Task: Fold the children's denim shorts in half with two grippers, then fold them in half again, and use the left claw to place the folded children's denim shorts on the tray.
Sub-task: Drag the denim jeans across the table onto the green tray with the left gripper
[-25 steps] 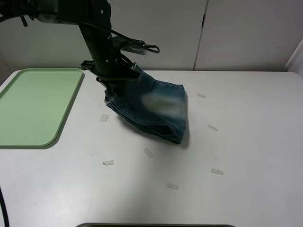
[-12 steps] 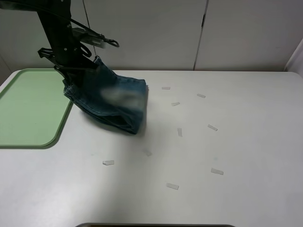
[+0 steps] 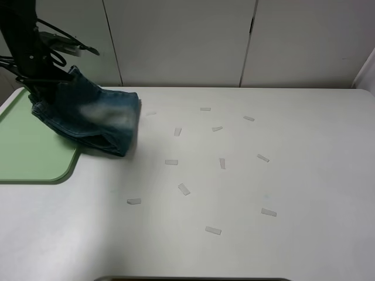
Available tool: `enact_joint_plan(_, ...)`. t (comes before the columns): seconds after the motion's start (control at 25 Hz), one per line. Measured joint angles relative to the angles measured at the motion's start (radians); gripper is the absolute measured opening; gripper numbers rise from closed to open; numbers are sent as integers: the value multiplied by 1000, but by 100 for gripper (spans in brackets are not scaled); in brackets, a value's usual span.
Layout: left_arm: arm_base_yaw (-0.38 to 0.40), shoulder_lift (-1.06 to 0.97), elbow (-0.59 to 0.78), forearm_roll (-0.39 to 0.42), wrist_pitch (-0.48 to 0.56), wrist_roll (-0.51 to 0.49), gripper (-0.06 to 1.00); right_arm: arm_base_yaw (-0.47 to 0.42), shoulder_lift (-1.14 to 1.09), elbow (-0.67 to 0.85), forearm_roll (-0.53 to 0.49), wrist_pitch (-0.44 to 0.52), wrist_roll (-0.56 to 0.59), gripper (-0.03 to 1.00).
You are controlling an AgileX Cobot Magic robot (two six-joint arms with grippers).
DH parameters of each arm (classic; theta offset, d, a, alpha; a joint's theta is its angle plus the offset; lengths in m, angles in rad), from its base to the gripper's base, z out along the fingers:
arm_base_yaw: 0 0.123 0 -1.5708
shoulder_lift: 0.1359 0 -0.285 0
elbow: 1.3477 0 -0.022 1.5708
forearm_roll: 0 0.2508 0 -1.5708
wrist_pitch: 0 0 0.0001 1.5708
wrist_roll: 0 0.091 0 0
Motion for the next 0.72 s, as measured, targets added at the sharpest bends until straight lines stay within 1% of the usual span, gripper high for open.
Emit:
enact_joint_plan(0.04,0,0,0,0,0,0,23,0,0,0,0,0,0,69)
enact_joint_plan(0.16,52,0,0,15,-1,26,23,0,0,0,0,0,0,69)
enact_joint_plan(0.2,89,0,0,16,-8,44,23,0,0,0,0,0,0,69)
enact_joint_plan(0.56,237,0,0,18,-86,53,23,0,0,0,0,0,0,69)
enact_joint_plan(0.72,284,0,4,27,-119,53,23,0,0,0,0,0,0,69)
